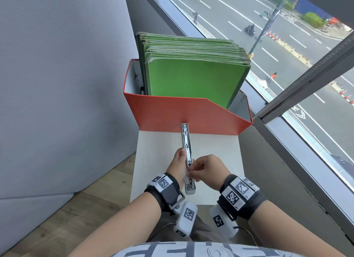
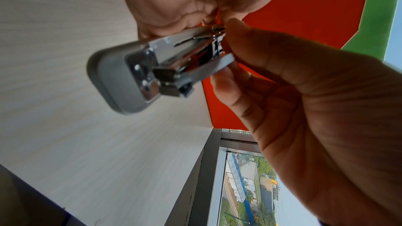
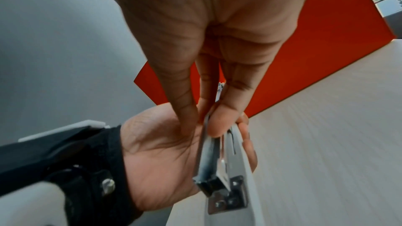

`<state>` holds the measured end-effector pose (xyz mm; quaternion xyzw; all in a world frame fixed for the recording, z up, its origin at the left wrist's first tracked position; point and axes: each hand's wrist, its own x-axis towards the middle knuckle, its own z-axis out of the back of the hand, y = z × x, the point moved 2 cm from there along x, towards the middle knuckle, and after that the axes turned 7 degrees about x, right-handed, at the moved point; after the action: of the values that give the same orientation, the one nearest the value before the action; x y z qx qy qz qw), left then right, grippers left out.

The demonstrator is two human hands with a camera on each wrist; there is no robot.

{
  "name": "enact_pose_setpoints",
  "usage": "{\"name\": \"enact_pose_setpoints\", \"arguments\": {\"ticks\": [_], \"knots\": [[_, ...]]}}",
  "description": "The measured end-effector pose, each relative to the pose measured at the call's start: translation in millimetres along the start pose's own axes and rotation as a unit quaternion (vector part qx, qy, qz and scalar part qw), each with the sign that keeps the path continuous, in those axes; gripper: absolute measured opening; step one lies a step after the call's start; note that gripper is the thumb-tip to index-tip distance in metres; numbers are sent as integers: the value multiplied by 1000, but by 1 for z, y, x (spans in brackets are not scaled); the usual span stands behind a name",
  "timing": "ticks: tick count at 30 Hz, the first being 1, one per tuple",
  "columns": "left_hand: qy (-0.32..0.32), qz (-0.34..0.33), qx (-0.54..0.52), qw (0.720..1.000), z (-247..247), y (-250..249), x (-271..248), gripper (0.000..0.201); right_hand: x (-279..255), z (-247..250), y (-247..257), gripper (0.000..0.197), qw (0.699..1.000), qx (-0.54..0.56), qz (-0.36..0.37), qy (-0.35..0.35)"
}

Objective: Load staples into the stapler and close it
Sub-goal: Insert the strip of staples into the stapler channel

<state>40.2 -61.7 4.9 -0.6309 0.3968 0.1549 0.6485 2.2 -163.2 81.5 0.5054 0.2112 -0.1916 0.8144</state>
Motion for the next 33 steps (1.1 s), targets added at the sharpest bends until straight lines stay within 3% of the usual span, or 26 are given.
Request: {"name": "enact_pose_setpoints", "arguments": {"ticks": [3, 7, 10, 18, 33], "knots": [[3, 6, 5, 1000, 0, 2, 0, 33, 0, 2, 1, 19, 1000, 0, -10, 9], [6, 8, -7, 1000, 2, 3, 2, 34, 4, 14, 0, 9, 999, 40, -10, 4], [10, 6, -8, 1000, 3, 4, 3, 38, 7, 21, 3, 15, 998, 63, 2, 24], [23, 7, -22, 999, 2, 0, 1, 42, 11, 21, 9, 19, 996, -6, 27, 82], [31, 19, -25, 999, 2, -1, -4, 41, 12, 22, 14, 21, 992, -69, 58, 88]]}}
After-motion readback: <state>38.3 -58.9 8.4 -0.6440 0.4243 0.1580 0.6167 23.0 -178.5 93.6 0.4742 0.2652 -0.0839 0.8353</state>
